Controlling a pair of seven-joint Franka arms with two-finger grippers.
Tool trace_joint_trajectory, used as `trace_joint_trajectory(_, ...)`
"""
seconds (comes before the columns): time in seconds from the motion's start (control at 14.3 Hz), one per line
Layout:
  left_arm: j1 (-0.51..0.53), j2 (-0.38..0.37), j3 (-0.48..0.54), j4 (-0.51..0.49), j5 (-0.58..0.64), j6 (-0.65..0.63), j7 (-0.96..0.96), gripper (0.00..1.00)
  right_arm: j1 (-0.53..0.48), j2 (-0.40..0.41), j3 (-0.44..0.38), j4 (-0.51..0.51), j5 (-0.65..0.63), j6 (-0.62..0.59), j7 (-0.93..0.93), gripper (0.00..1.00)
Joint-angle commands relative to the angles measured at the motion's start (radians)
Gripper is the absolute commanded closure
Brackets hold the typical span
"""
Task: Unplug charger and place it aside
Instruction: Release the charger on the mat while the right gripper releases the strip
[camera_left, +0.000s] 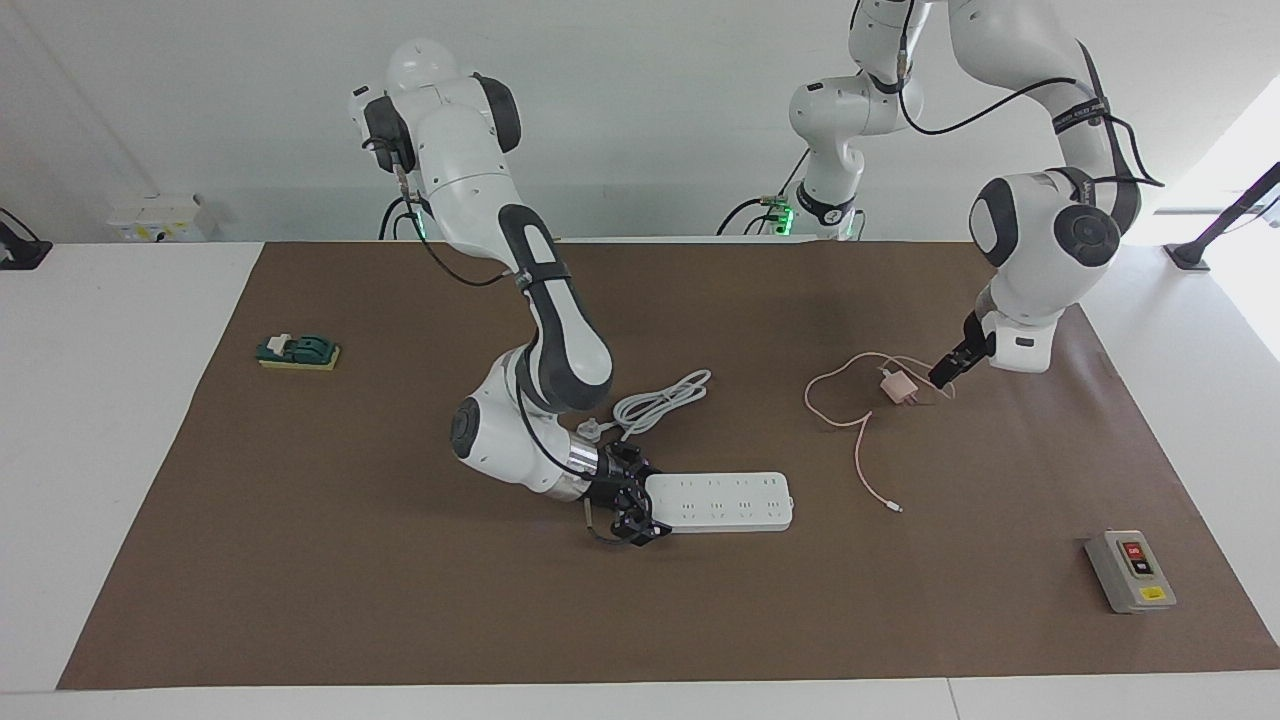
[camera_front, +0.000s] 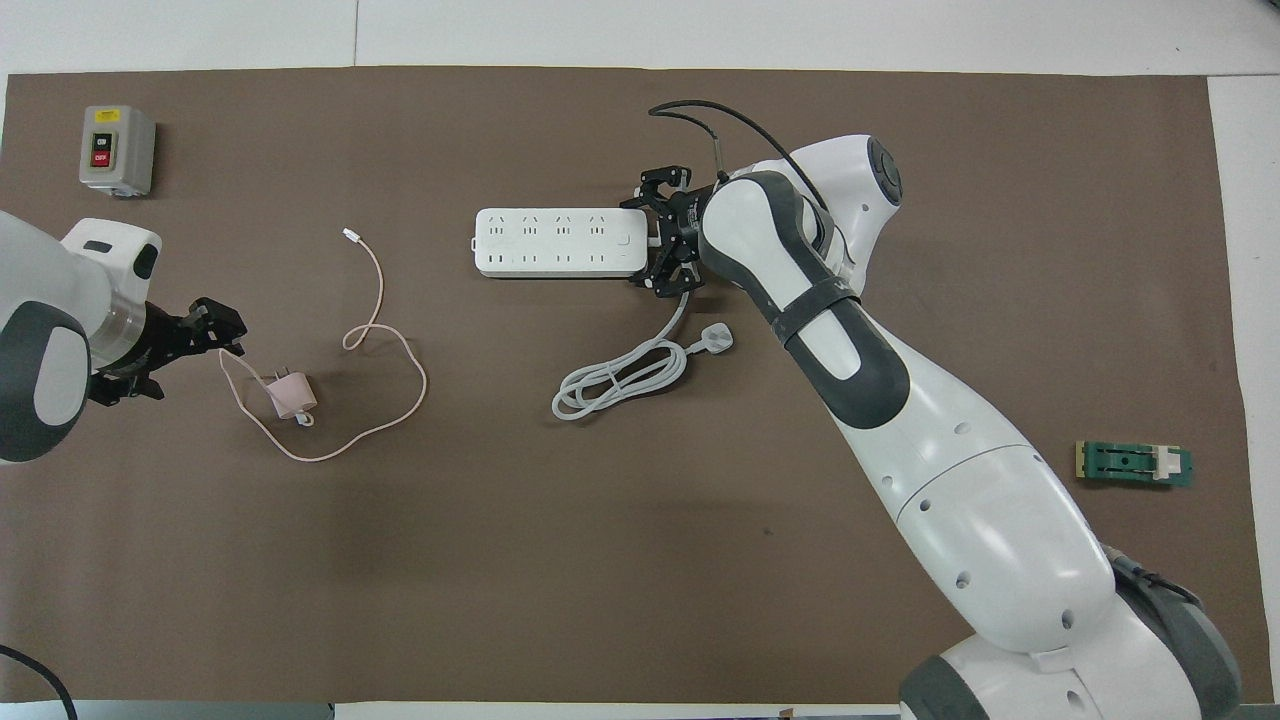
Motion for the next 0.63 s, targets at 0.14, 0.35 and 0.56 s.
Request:
trace_joint_trajectory(0.14, 0.016, -0.082, -0.002, 0.102, -0.009, -0.148, 0.161, 0.05, -0.071, -0.042, -0.021, -0.091, -0.027, -0.086, -0.128, 0.0)
trace_joint_trajectory(0.35, 0.017, -0.098, -0.001, 0.141, -0.009, -0.199, 0.273, 0.05, -0.098, -0.088, -0.024, -0.163, -0.079, -0.096, -0.209, 0.0)
trace_joint_trajectory(0.56, 0.014, -0.092, -0.002, 0.24, -0.009, -0.307, 0.352, 0.05, -0.133, -0.152, -0.024, -0.193, -0.238, -0.135, -0.211, 0.0)
